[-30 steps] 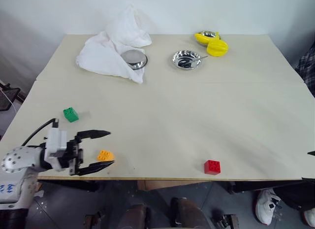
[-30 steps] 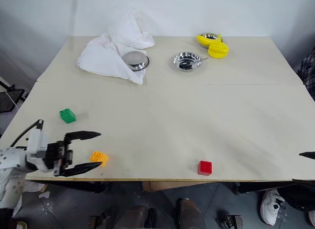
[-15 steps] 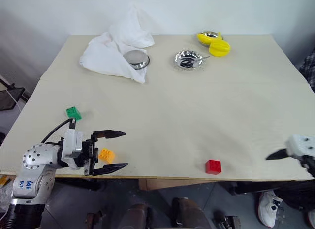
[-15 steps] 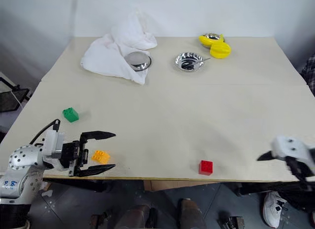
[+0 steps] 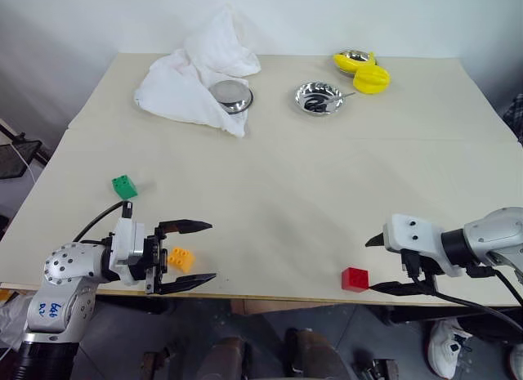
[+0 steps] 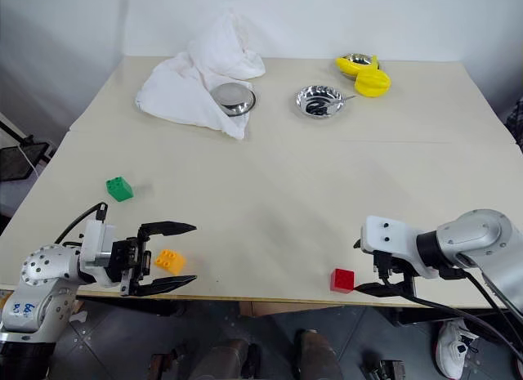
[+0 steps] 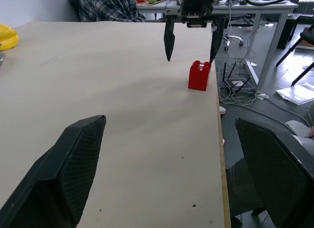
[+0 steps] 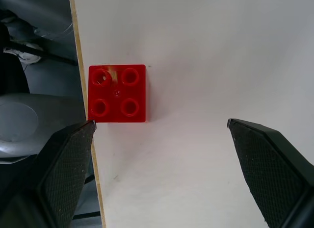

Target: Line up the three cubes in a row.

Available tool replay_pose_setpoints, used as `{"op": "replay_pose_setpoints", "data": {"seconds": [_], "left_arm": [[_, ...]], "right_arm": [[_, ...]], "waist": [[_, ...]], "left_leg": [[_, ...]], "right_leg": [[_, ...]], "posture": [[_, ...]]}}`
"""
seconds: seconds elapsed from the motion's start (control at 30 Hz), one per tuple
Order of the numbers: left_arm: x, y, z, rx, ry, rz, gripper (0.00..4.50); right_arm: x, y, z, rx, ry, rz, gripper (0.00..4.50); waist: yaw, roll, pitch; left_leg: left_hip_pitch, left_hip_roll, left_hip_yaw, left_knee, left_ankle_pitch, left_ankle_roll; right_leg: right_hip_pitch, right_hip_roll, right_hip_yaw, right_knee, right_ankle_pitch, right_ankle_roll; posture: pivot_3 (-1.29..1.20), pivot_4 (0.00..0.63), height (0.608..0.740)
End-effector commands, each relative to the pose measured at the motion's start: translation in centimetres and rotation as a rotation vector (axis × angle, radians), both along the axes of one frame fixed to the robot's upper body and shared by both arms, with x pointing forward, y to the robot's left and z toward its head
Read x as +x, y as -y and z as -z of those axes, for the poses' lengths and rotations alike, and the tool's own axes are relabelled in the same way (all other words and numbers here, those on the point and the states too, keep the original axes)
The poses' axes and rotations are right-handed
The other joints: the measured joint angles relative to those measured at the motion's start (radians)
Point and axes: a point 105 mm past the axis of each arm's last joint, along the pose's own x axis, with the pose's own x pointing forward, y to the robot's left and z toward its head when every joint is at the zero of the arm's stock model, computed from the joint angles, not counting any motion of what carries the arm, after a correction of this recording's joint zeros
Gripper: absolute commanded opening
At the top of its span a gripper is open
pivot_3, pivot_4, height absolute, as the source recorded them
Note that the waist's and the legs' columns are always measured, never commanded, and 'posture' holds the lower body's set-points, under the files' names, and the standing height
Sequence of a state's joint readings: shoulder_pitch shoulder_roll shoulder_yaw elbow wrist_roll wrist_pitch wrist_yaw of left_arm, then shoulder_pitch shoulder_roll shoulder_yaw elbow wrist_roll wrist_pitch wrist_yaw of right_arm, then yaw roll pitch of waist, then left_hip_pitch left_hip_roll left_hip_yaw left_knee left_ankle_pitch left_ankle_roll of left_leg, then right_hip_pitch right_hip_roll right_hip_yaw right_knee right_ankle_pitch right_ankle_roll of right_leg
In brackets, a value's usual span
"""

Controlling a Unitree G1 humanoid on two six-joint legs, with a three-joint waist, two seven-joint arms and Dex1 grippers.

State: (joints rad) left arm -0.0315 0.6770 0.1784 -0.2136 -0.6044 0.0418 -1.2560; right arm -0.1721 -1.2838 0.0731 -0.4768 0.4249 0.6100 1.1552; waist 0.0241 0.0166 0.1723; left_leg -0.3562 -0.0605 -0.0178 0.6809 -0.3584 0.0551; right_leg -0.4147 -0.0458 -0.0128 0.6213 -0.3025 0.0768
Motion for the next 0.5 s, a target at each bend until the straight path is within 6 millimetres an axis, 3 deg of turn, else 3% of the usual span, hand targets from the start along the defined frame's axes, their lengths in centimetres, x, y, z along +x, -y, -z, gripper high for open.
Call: {"op": "replay_pose_setpoints", "data": {"seconds": [0.03,0.1,0.5], "left_arm": [[0.0,-0.35,-0.65,0.01,0.04,-0.019,4.5],[0.0,-0.42,-0.71,0.01,0.042,-0.022,4.5],[-0.23,0.1,-0.62,0.005,0.04,-0.038,4.5]], "right_arm": [[-1.17,-0.57,0.64,-0.005,-0.048,-0.041,3.88],[-1.61,-0.54,0.78,-0.003,-0.07,-0.045,3.27],[-1.03,-0.53,0.7,0.033,-0.009,-0.014,3.27]], "waist": [[0.0,0.0,0.0],[0.0,0.0,0.0],[0.0,0.0,0.0]], "left_leg": [[0.0,0.0,0.0,0.0,0.0,0.0],[0.001,0.0,0.0,0.0,0.0,0.0],[0.001,0.0,0.0,0.0,0.0,0.0]], "right_leg": [[0.0,0.0,0.0,0.0,0.0,0.0],[0.001,0.0,0.0,0.0,0.0,0.0],[0.001,0.0,0.0,0.0,0.0,0.0]], "posture": [[0.0,0.15,0.74],[0.0,0.15,0.74],[0.0,0.15,0.74]]}}
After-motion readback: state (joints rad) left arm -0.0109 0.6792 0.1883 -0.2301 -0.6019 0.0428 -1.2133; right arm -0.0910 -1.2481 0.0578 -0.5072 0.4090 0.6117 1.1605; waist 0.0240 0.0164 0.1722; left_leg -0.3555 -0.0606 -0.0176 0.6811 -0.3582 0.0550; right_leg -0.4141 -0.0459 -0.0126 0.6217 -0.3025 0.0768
